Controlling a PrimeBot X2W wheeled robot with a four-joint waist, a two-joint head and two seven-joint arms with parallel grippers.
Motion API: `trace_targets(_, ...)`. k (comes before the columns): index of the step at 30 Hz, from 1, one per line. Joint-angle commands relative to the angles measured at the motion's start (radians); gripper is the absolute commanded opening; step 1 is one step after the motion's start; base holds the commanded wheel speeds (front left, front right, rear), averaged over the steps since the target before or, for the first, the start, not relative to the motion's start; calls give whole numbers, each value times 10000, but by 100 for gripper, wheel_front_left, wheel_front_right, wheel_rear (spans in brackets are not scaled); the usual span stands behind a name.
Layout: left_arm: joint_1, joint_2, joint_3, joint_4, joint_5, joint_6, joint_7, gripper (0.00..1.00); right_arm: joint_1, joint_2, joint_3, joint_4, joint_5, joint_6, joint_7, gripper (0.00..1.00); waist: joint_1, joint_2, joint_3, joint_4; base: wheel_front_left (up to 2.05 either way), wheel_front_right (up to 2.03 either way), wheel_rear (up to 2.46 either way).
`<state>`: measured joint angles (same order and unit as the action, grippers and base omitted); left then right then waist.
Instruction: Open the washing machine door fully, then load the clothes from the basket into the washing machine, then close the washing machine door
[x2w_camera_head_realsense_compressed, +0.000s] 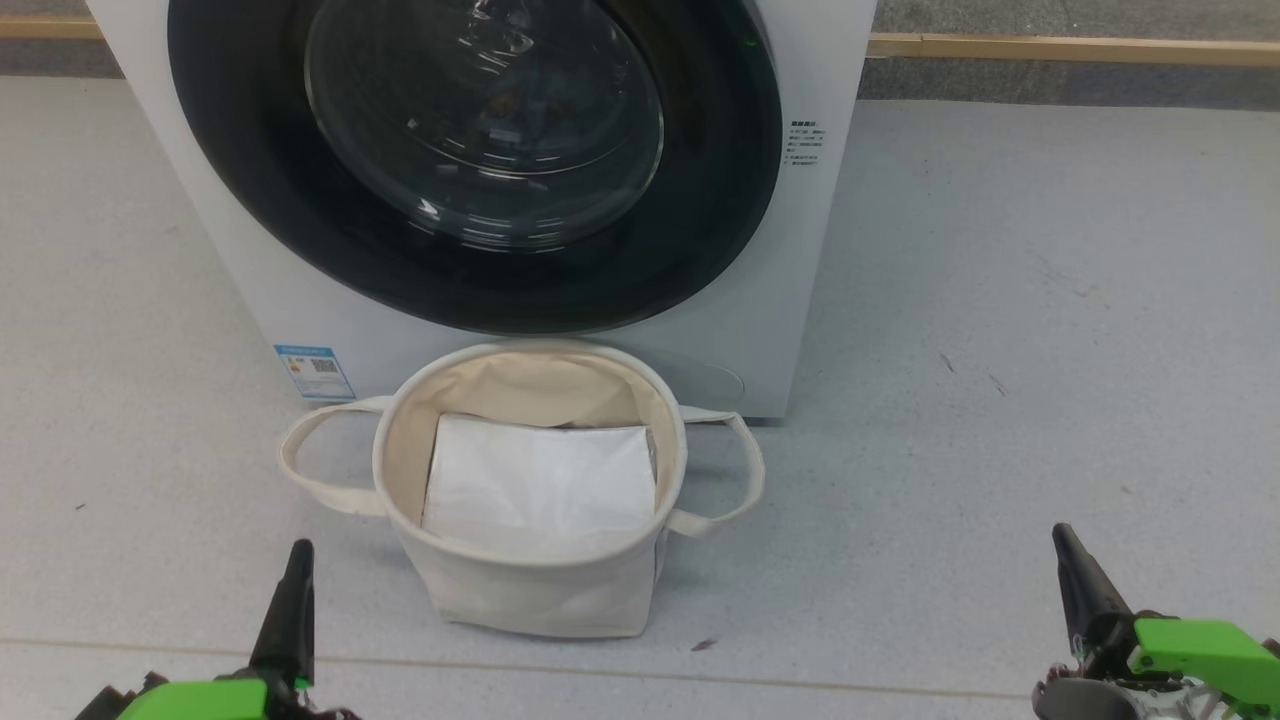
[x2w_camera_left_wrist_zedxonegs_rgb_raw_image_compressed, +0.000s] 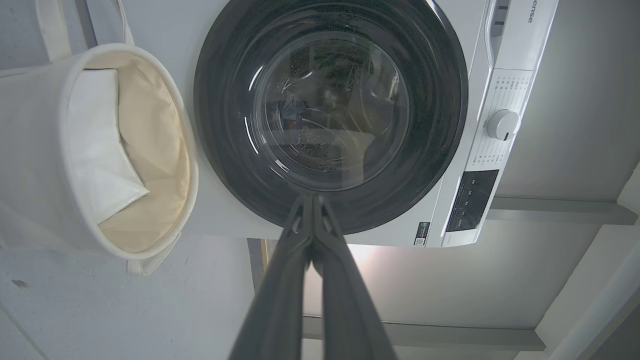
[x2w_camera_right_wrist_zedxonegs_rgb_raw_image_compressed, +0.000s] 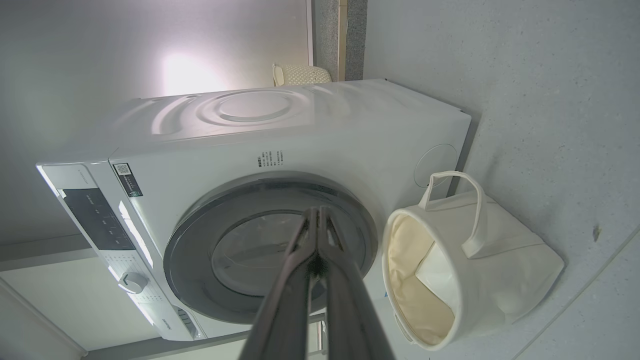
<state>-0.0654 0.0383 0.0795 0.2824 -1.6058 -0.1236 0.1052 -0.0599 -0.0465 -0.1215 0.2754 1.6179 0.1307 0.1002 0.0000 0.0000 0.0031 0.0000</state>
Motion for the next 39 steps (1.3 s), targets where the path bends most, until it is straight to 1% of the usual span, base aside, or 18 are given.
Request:
trace_targets(1,-426,120,341,-371,-30,-71,79,0,-472,-105,164,-311,-21,0,60,0,0,0,0,0,0,0,0)
trace_targets(39,-426,120,340,-372,-30,-71,78,0,-476,-76,122,-309,-56,0,94,0,0,0,0,0,0,0,0)
